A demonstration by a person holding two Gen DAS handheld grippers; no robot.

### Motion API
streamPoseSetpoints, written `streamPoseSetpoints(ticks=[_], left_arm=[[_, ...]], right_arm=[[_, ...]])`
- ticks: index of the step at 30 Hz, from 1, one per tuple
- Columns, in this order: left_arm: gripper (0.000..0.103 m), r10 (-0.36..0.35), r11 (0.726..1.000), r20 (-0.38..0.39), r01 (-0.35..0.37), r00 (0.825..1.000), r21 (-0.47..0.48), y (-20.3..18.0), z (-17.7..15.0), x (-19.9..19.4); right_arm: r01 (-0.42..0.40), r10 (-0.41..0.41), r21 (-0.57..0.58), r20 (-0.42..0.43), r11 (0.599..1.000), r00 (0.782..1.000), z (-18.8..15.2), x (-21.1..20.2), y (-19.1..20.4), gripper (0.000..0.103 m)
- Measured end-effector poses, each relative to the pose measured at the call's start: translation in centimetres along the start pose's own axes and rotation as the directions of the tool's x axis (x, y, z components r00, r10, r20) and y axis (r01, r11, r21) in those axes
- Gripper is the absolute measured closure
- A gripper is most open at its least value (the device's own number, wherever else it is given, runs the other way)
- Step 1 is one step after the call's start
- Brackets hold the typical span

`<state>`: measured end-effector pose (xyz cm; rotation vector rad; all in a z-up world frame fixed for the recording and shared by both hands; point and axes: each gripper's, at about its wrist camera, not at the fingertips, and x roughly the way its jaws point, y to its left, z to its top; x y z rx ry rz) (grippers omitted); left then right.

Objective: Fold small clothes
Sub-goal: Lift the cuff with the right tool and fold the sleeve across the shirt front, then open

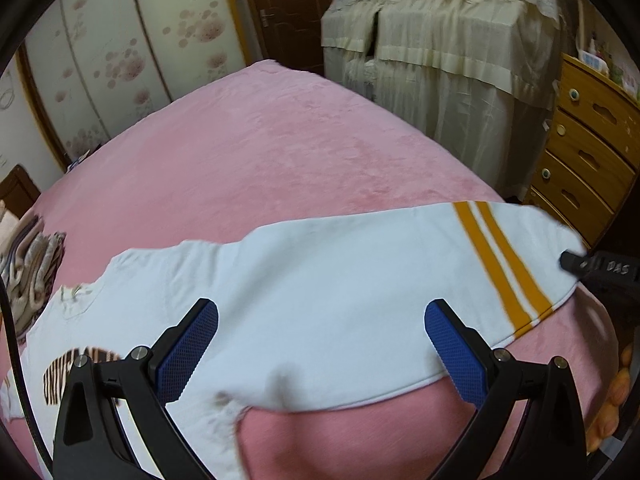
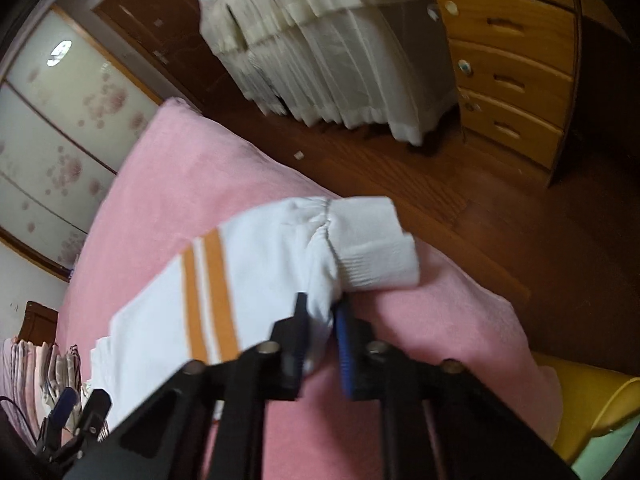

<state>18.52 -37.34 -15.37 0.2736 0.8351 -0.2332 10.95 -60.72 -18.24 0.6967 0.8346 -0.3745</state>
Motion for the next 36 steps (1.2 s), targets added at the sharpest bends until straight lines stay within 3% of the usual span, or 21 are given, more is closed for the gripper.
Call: streamPoseSetpoints(ticks=[6,10,15,21,25,29,32,36], left_arm=[[0.0,0.021,0.996,-0.015,-0.022,1.0,-0.09,6.0,-1.2,-2.5],[0.0,0.067,0.984,-0.013,-0.068,0.998,-0.164,11.7,-2.5,-4.7],[0.001,0.113,0.948,-0.052,-0.123,0.992,-0.293,19.8,-5.4,-6.4],[0.001,0.143,0.882,-0.124,-0.183,0.982,-0.433,28.8,-10.6,-6.4],[0.001,0.131,0.855,-0.178,-0.202,0.975,-0.477,31.7,-13.5,-5.4],[0.001,0.092,0.844,-0.207,-0.187,0.974,-0.503,32.9,-16.1,-4.7],[0.001,0.049,0.837,-0.204,-0.152,0.978,-0.526,33.0,-17.0,-4.3],[0.001,-0.061,0.827,-0.157,-0.039,0.986,-0.56,32.9,-17.4,-3.5]], right_arm=[[-0.077,0.096,-0.151,0.123,0.986,0.988,-0.4,-4.9,6.0,0.094],[-0.144,0.202,-0.329,0.151,0.933,0.968,-2.0,-8.5,13.5,0.094],[-0.22,0.296,-0.492,0.081,0.843,0.952,-6.0,-9.5,22.2,0.094],[-0.258,0.28,-0.652,-0.073,0.713,0.957,-15.0,-4.9,31.1,0.093],[-0.266,0.193,-0.723,-0.184,0.638,0.964,-20.8,-0.4,34.1,0.09],[-0.343,0.163,-0.73,-0.308,0.592,0.937,-25.3,0.9,34.8,0.077],[-0.392,0.174,-0.721,-0.361,0.571,0.916,-27.2,-0.2,34.1,0.072],[-0.404,0.189,-0.707,-0.366,0.58,0.911,-27.2,-1.9,32.7,0.069]])
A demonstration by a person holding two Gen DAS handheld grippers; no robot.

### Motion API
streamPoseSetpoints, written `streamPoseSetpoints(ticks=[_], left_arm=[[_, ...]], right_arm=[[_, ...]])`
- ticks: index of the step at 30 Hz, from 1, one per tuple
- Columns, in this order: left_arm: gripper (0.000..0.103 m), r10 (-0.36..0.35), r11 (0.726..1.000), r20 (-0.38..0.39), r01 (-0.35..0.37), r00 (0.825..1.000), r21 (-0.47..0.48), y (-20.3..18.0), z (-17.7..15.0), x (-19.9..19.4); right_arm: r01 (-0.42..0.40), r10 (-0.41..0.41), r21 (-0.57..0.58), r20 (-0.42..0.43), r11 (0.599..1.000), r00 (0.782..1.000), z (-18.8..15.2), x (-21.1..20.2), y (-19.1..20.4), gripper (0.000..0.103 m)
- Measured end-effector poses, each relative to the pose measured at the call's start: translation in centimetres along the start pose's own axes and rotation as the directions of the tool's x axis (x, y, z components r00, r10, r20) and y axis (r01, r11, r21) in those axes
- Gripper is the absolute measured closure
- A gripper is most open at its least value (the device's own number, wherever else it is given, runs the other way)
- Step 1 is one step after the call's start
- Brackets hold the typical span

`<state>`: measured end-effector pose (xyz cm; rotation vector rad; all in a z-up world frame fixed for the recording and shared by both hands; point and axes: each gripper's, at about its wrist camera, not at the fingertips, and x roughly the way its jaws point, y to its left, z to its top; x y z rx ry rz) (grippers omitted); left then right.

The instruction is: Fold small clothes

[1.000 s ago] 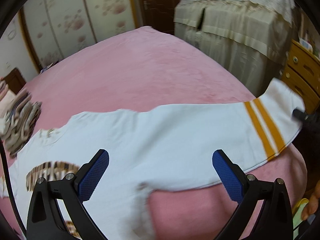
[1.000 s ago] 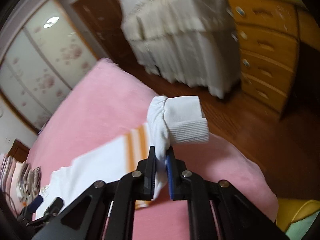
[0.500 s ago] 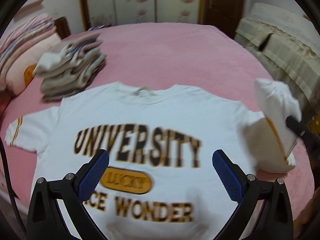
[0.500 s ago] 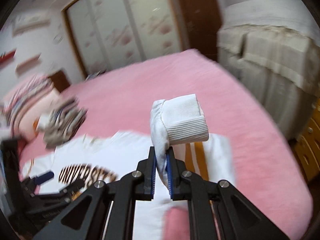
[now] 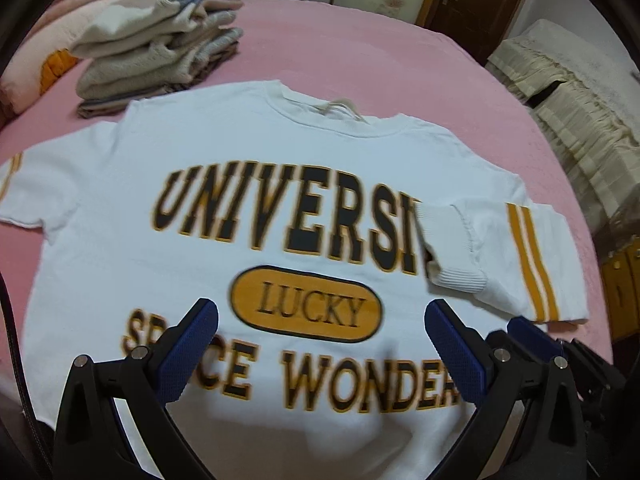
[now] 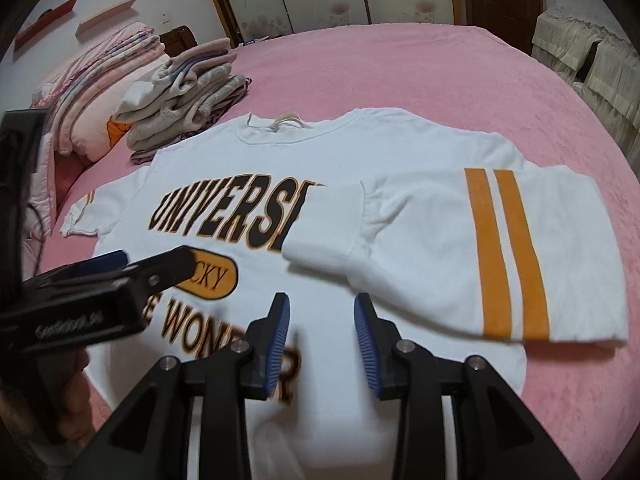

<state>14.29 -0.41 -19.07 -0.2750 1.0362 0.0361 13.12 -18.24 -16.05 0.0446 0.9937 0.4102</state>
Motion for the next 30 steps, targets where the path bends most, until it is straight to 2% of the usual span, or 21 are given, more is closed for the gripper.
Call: streamPoseSetpoints(ticks=[3,5,11,16,19,25,27,29,30], left_arm=[[0.008,-0.095,0.995,-0.027,0.094,0.995,-0.016,-0.6,0.1,0.8],[0.015,-0.164,0.986,-0.058,0.162,0.985,-0.04,-1.2,0.2,1.7],[0.016,-0.276,0.96,-0.079,0.271,0.958,-0.07,-3.3,0.6,2.4],[0.018,-0.368,0.927,-0.106,0.355,0.924,-0.12,-5.0,1.2,3.9],[0.031,-0.434,0.893,-0.129,0.407,0.892,-0.193,-5.3,1.3,5.6],[0.046,-0.503,0.843,-0.122,0.455,0.856,-0.288,-6.0,1.5,8.3],[0.056,-0.515,0.833,-0.117,0.463,0.849,-0.304,-6.3,1.8,9.1],[0.082,-0.514,0.831,-0.128,0.455,0.848,-0.32,-6.6,2.0,10.0],[0.084,-0.522,0.826,-0.136,0.459,0.842,-0.328,-6.8,2.0,10.4]], right_arm=[[0.023,-0.023,0.025,0.027,0.999,0.999,-1.0,-2.2,-1.2,0.069],[0.043,-0.045,0.048,0.04,0.998,0.998,-1.4,-3.1,-1.9,0.069],[0.113,-0.125,0.176,0.061,0.978,0.99,-2.3,-5.4,-5.6,0.069],[0.126,-0.152,0.255,0.085,0.959,0.985,-2.4,-6.6,-8.4,0.069],[0.122,-0.152,0.279,0.091,0.953,0.984,-2.6,-6.6,-9.2,0.069],[0.109,-0.139,0.297,0.082,0.949,0.987,-3.1,-5.8,-9.7,0.069],[0.104,-0.133,0.301,0.076,0.948,0.988,-3.4,-5.5,-10.0,0.069],[0.101,-0.128,0.308,0.069,0.946,0.989,-3.5,-5.2,-10.1,0.069],[0.101,-0.127,0.31,0.068,0.946,0.99,-3.6,-5.1,-10.2,0.069]])
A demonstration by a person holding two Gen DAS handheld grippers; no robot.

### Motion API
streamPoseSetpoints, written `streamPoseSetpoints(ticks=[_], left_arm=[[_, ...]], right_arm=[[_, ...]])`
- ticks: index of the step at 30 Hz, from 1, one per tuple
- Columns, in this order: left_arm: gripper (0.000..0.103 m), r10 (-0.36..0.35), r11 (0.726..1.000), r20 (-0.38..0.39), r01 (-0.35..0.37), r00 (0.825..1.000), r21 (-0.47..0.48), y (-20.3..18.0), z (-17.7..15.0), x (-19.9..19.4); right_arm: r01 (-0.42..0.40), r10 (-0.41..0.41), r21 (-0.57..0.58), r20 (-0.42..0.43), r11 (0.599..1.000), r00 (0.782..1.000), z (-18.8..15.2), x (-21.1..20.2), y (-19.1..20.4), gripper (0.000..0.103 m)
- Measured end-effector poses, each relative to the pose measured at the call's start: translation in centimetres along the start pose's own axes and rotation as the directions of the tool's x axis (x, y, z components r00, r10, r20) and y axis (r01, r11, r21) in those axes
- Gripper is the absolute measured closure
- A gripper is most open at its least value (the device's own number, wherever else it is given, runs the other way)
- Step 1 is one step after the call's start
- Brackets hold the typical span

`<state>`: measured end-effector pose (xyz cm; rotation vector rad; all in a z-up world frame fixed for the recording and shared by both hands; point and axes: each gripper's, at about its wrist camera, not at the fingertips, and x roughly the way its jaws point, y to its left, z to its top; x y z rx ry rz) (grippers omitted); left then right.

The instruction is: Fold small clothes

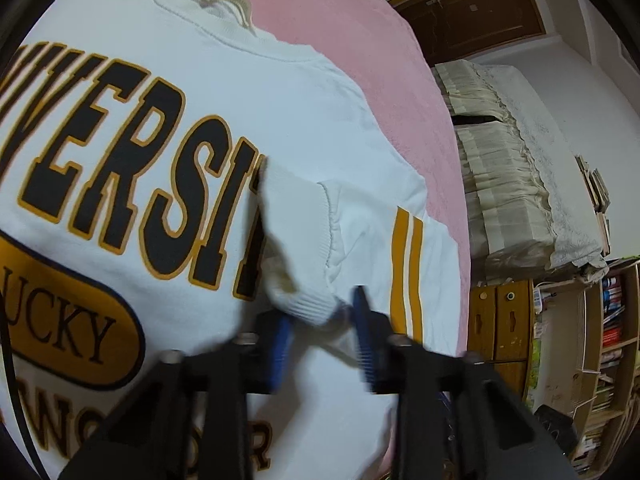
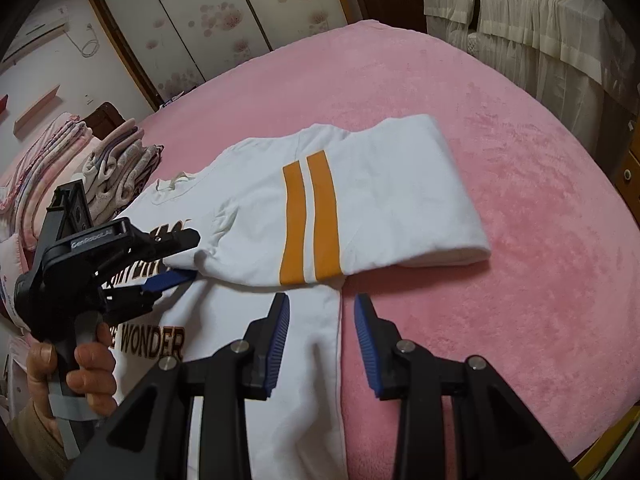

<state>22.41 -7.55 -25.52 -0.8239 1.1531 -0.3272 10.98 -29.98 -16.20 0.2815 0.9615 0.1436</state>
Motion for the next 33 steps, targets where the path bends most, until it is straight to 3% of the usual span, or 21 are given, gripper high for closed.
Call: streamPoseSetpoints(ticks=[3,7,9,12,16,21,24,30,33], left_arm=[[0.093,0.029,0.999,0.016,-0.029,0.999,0.018,-0.8,-0.1,0.1],[0.095,0.121,0.978,0.081,-0.133,0.989,0.162,-4.5,0.0,-1.5],[0.095,0.129,0.96,0.142,-0.159,0.981,0.23,-6.9,0.3,-3.1],[0.095,0.107,0.93,0.249,-0.186,0.962,0.317,-10.6,1.2,-6.1],[0.095,0.093,0.898,0.365,-0.236,0.926,0.371,-13.6,2.8,-9.8],[0.095,0.118,0.876,0.473,-0.316,0.873,0.365,-13.7,4.0,-13.7],[0.095,0.142,0.884,0.494,-0.335,0.858,0.327,-12.5,5.0,-15.3],[0.095,0.226,0.886,0.541,-0.402,0.81,0.232,-7.7,6.7,-17.4],[0.095,0.282,0.89,0.527,-0.424,0.802,0.169,-4.7,7.4,-17.3]], right_arm=[[0.004,-0.004,0.011,-0.001,1.0,1.0,0.0,0.1,-0.4,0.069],[0.019,-0.019,0.024,0.001,1.0,1.0,0.1,0.0,-0.9,0.069],[0.024,-0.024,0.039,-0.004,0.999,1.0,0.1,0.1,-1.6,0.069],[0.041,-0.04,0.057,-0.014,0.998,0.999,0.1,0.4,-2.4,0.059],[0.043,-0.041,0.067,-0.027,0.997,0.999,0.1,1.0,-2.9,0.058],[0.042,-0.041,0.044,-0.033,0.998,0.999,0.8,2.9,-2.2,0.058],[0.042,-0.04,0.05,-0.034,0.998,0.999,1.5,4.0,-1.9,0.058],[0.062,-0.062,0.043,-0.014,0.997,0.998,2.9,5.3,-1.6,0.058],[0.081,-0.081,0.029,-0.008,0.996,0.997,3.0,5.6,-1.3,0.058]])
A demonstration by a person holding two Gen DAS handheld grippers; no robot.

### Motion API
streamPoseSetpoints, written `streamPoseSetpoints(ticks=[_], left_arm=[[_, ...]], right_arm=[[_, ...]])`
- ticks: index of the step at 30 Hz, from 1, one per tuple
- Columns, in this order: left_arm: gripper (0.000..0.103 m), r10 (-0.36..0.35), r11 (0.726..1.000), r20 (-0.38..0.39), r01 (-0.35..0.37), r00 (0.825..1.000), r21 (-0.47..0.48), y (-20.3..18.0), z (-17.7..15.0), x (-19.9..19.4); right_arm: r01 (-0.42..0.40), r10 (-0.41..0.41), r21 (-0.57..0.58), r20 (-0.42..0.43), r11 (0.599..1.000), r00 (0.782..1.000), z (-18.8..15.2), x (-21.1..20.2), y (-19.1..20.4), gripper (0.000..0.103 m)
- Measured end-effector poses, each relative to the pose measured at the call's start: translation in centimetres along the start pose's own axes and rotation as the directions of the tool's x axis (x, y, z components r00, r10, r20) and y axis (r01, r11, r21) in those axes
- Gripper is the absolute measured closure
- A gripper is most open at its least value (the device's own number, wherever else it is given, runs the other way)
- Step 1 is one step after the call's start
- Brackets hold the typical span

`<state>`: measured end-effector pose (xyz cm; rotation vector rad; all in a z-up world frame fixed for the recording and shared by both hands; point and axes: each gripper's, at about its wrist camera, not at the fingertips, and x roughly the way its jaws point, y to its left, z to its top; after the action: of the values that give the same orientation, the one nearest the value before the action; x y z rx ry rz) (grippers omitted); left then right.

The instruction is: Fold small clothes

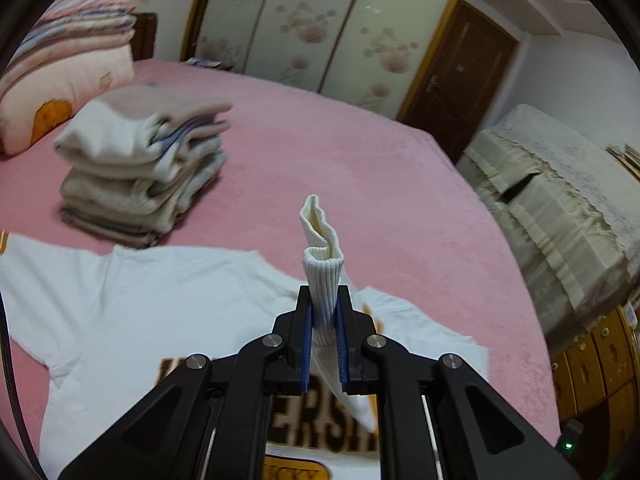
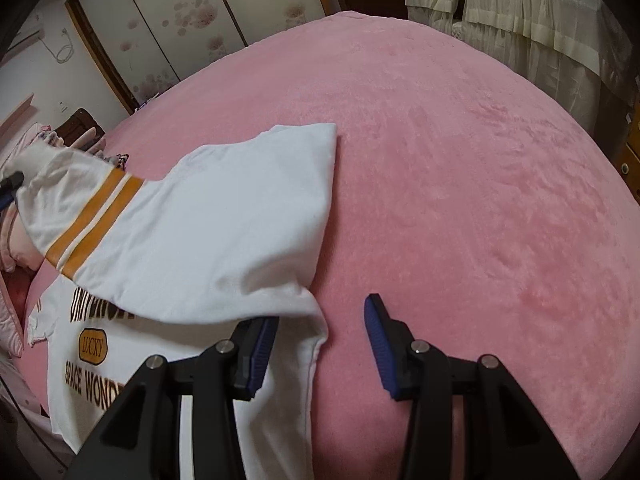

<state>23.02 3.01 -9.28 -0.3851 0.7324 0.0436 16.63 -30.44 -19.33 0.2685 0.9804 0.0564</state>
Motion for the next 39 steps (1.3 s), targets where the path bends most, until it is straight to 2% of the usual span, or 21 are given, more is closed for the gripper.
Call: streamPoseSetpoints(ticks=[6,8,10,13,17,20,27,30,33,36,38,39], left_arm=[[0.095,0.049,0.994,-0.062,-0.055,0.997,-0.096,4.7,-3.1,2.3],[0.094,0.064,0.99,-0.075,-0.073,0.995,-0.117,6.0,-4.3,2.9],[0.094,0.075,0.987,-0.089,-0.087,0.993,-0.136,7.3,-5.3,3.7],[0.094,0.077,0.981,-0.115,-0.096,0.99,-0.169,9.1,-6.6,5.0],[0.094,0.064,0.974,-0.157,-0.096,0.986,-0.207,10.8,-7.7,6.7],[0.094,0.048,0.975,-0.15,-0.079,0.987,-0.209,10.6,-7.3,6.7],[0.094,0.003,0.991,0.009,-0.002,1.0,-0.136,8.3,-4.3,3.2],[0.094,0.026,0.993,0.045,-0.021,0.999,-0.116,8.2,-4.0,2.7],[0.093,0.083,0.989,-0.03,-0.086,0.996,-0.123,9.4,-5.0,5.1],[0.09,0.122,0.979,-0.135,-0.142,0.983,-0.15,11.3,-6.4,7.6],[0.078,0.117,0.973,-0.145,-0.142,0.983,-0.181,12.3,-6.9,7.7],[0.076,0.107,0.971,-0.138,-0.133,0.985,-0.199,12.7,-7.1,7.5]], right_arm=[[0.03,-0.029,-0.038,0.01,0.999,1.0,-0.5,0.3,0.7,0.061],[0.035,-0.035,-0.059,0.006,0.998,0.999,-0.6,0.3,1.0,0.07],[0.031,-0.031,-0.087,-0.001,0.996,1.0,-0.8,0.5,1.5,0.087],[0.071,-0.07,-0.127,0.01,0.989,0.998,-1.3,0.5,2.3,0.089],[0.094,-0.092,-0.133,0.017,0.987,0.996,-1.5,0.3,2.5,0.09],[0.092,-0.091,-0.13,0.013,0.987,0.996,-1.4,0.4,2.4,0.09],[0.119,-0.116,-0.137,0.027,0.983,0.993,-1.7,0.4,3.3,0.09],[0.129,-0.128,-0.158,0.019,0.979,0.992,-1.9,0.8,4.0,0.09],[0.152,-0.152,-0.185,0.014,0.971,0.988,-2.0,0.9,4.6,0.089],[0.145,-0.15,-0.181,-0.011,0.973,0.989,-1.8,0.6,4.6,0.083],[0.12,-0.127,-0.166,-0.031,0.979,0.991,-1.5,-0.1,4.2,0.076],[0.099,-0.106,-0.158,-0.034,0.982,0.994,-1.4,-0.5,4.0,0.073]])
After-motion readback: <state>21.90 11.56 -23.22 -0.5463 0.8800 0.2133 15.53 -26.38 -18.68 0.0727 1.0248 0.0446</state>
